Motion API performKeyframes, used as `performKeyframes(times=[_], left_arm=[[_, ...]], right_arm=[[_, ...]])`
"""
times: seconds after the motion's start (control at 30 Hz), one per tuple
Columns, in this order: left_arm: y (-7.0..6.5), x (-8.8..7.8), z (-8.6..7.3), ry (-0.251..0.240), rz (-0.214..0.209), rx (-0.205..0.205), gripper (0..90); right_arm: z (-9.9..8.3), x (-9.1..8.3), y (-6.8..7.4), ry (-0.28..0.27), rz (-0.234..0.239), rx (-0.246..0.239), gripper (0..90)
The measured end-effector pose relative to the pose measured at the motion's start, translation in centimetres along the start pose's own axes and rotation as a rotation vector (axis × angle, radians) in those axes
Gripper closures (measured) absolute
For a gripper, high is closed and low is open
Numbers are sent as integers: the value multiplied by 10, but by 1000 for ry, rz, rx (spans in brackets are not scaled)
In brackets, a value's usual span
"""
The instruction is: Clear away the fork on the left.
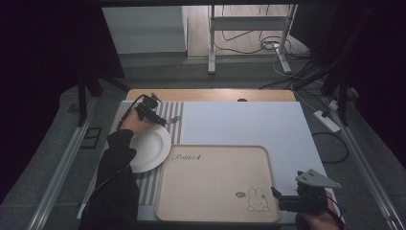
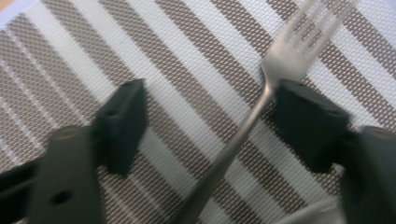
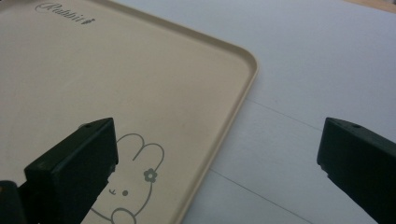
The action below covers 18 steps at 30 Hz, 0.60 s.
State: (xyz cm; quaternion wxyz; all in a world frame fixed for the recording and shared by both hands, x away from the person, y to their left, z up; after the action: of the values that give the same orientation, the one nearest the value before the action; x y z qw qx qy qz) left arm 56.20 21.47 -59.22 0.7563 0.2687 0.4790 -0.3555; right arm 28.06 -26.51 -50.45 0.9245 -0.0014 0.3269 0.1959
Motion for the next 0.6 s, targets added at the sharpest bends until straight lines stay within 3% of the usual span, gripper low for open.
performKeyframes(times=[0.2,0.27,0.4,0.6], left_arm=[[7,-8,-13,-5,-6,11,620],[9,-10,-17,-11,-13,4,763],[8,-11,-20,-19,-23,16,840],[13,-12,-25,-17,-16,-9,848]], right_arm=[[0,0,0,3,-4,-3,0],[0,0,0,4,-4,-2,0],[0,0,0,5,-5,-2,0],[0,1,0,5,-6,-6,0]])
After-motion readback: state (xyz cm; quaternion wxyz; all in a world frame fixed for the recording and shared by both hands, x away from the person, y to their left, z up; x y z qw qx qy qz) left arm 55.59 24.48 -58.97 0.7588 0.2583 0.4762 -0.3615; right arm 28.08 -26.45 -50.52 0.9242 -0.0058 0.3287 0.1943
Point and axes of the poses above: each handheld gripper's, and its own axes: x roughly forward along the jaws, z roughly out of its top, y roughly to its left, the point moved 8 cm from there along x, roughly forward along the jaws, and after that the axes turned 15 degrees about x, right-handed, at the moved point
